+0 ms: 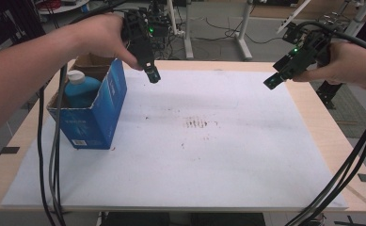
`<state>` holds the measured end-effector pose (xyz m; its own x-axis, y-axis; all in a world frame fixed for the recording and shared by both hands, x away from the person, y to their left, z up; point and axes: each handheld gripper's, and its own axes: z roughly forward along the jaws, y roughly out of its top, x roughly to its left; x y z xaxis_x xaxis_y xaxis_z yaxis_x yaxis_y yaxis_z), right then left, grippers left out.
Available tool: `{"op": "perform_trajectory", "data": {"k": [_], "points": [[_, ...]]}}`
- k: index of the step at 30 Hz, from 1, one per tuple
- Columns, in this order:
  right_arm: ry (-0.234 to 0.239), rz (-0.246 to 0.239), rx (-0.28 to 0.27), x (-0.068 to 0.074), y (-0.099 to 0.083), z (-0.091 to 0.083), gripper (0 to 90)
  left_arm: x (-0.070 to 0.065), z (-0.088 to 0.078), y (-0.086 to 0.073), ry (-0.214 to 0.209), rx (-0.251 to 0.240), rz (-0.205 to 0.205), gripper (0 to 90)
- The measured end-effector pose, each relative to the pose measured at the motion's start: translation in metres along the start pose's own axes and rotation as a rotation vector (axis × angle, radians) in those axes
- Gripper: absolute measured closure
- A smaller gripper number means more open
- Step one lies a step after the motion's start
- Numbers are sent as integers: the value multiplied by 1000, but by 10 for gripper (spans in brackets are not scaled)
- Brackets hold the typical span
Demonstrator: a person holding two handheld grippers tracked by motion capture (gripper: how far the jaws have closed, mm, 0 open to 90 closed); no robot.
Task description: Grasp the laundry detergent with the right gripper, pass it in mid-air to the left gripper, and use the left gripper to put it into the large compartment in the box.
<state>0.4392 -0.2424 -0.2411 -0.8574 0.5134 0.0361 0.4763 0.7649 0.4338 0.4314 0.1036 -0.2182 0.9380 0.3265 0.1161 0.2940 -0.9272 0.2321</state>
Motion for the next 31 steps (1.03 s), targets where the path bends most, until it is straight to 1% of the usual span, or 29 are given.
{"op": "perform_trajectory", "data": {"k": [4,6,8,9,10,15,21,23,31], "points": [[6,2,5,1,2,1,130,0,0,-1,-2,0,3,176],[7,-7,8,1,2,2,130,0,0,-2,-3,3,10,176],[11,-9,11,2,3,3,130,0,2,-3,-7,1,7,176],[12,-19,17,3,5,4,130,-1,4,-3,-9,1,5,176],[12,-16,21,4,5,5,130,-2,7,-4,-14,4,12,176],[13,-24,19,5,7,6,131,-3,10,-6,-18,9,11,176],[12,-17,21,3,8,7,130,-3,10,-7,-16,2,8,176],[14,-17,22,3,7,7,130,-3,10,-7,-17,9,7,176],[12,-16,16,1,6,6,131,-3,9,-7,-14,7,4,176]]}}
